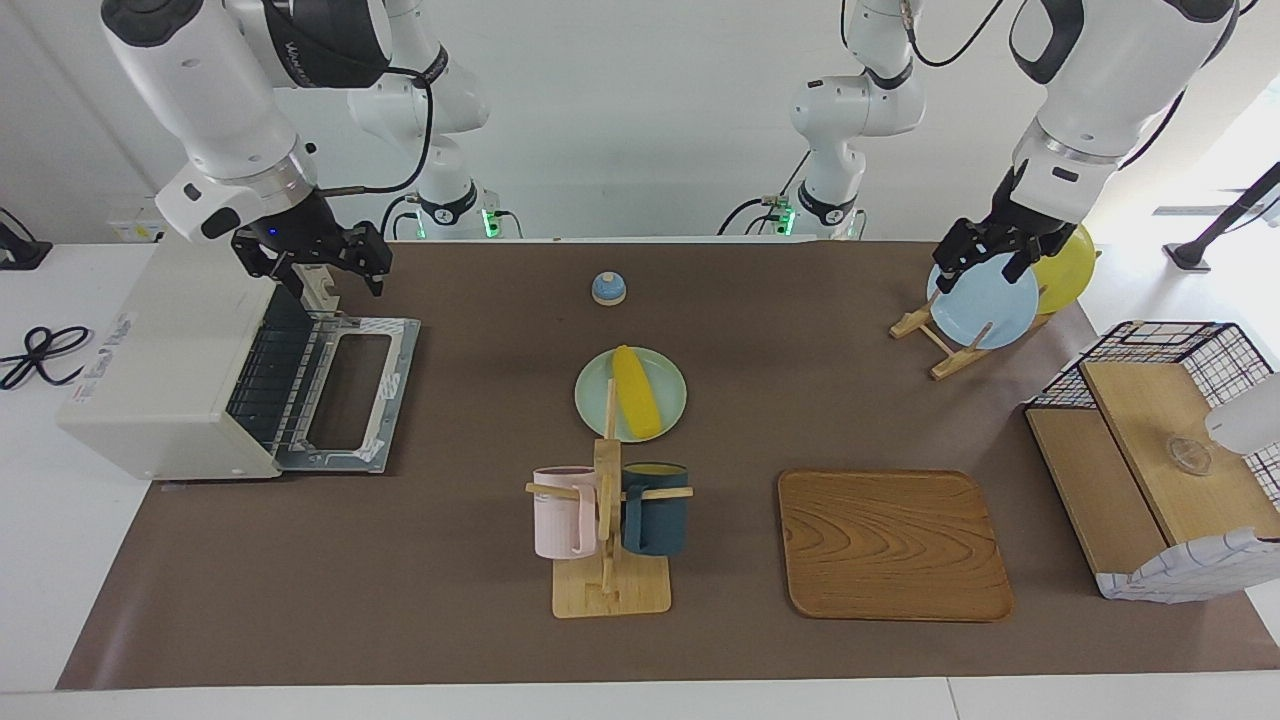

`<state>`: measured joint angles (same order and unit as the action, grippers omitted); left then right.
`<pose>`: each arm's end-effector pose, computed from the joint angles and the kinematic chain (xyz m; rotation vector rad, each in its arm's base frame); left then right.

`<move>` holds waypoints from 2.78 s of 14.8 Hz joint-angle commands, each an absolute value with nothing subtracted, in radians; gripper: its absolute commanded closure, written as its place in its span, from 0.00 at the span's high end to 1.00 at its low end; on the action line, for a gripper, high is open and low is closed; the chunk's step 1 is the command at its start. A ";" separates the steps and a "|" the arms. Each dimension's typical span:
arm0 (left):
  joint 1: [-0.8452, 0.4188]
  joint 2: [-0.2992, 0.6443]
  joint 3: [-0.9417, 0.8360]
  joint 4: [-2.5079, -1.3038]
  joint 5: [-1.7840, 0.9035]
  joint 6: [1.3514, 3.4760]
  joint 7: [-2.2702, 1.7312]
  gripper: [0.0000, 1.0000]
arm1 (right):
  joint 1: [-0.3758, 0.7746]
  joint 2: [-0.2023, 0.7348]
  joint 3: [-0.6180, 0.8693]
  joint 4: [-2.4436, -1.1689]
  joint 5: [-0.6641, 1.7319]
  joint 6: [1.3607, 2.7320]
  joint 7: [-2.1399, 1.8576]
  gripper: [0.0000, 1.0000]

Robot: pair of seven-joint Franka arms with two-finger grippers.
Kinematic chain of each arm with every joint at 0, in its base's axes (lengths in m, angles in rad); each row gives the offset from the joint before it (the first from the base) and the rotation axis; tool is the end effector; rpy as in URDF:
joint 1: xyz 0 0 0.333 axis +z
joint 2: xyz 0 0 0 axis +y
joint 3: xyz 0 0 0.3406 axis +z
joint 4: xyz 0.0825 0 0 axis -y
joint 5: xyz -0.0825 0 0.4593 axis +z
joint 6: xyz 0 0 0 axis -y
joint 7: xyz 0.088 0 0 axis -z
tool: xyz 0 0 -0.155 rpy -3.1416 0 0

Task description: Put corn in oven

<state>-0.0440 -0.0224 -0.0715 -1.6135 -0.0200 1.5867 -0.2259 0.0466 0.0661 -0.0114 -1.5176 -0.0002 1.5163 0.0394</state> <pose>0.6185 -0.0753 0.5931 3.1194 0.1730 -0.0117 0.6421 0.0228 0.5834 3.1363 -0.0066 -0.1056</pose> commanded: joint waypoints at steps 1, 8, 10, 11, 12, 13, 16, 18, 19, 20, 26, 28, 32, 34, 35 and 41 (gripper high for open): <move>-0.026 -0.018 -0.100 -1.588 0.021 1.532 -0.184 1.00 | 0.041 0.061 -0.006 -1.514 0.017 1.519 0.058 1.00; -0.020 -0.023 -0.109 -1.597 0.014 1.548 -0.104 1.00 | 0.040 0.060 -0.002 -1.517 0.015 1.542 0.060 1.00; -0.018 -0.021 -0.107 -1.597 -0.026 1.554 -0.107 1.00 | 0.040 0.060 0.002 -1.517 0.011 1.546 0.060 1.00; -0.018 -0.023 -0.107 -1.597 -0.029 1.554 -0.107 1.00 | 0.038 0.060 0.002 -1.517 0.015 1.549 0.060 1.00; -0.018 -0.021 -0.107 -1.597 -0.029 1.554 -0.107 1.00 | 0.038 0.058 0.002 -1.526 0.018 1.558 0.060 1.00; -0.020 -0.021 -0.107 -1.597 -0.029 1.554 -0.106 1.00 | 0.040 0.057 0.002 -1.528 0.018 1.560 0.060 1.00; -0.018 -0.023 -0.107 -1.600 -0.028 1.554 -0.089 1.00 | 0.031 0.054 0.002 -1.529 0.018 1.555 0.058 1.00; -0.018 -0.026 -0.106 -1.603 -0.028 1.552 -0.087 1.00 | 0.031 0.054 0.002 -1.529 0.018 1.562 0.060 1.00; -0.018 -0.026 -0.106 -1.603 -0.029 1.552 -0.089 1.00 | 0.035 0.054 0.002 -1.531 0.018 1.562 0.060 1.00; -0.018 -0.028 -0.106 -1.603 -0.028 1.552 -0.089 1.00 | 0.041 0.049 0.002 -1.545 0.020 1.572 0.067 1.00; -0.018 -0.031 -0.104 -1.608 -0.028 1.539 -0.100 1.00 | 0.130 -0.104 0.012 -2.024 0.021 1.980 0.173 1.00; -0.018 -0.032 -0.104 -1.608 -0.028 1.537 -0.100 1.00 | 0.120 -0.094 0.011 -2.095 0.023 1.988 0.173 0.58; -0.017 -0.032 -0.103 -1.608 -0.029 1.537 -0.101 1.00 | 0.120 -0.098 0.011 -2.307 0.025 2.137 0.219 0.00; -0.017 -0.032 -0.103 -1.608 -0.028 1.537 -0.101 1.00 | 0.118 -0.089 0.012 -2.379 0.026 2.204 0.219 0.00; -0.017 -0.032 -0.103 -1.608 -0.028 1.537 -0.101 1.00 | 0.118 -0.083 0.012 -2.413 0.026 2.242 0.219 0.00; -0.017 -0.032 -0.103 -1.608 -0.028 1.537 -0.101 1.00 | 0.097 -0.092 0.011 -2.477 0.026 2.272 0.206 0.00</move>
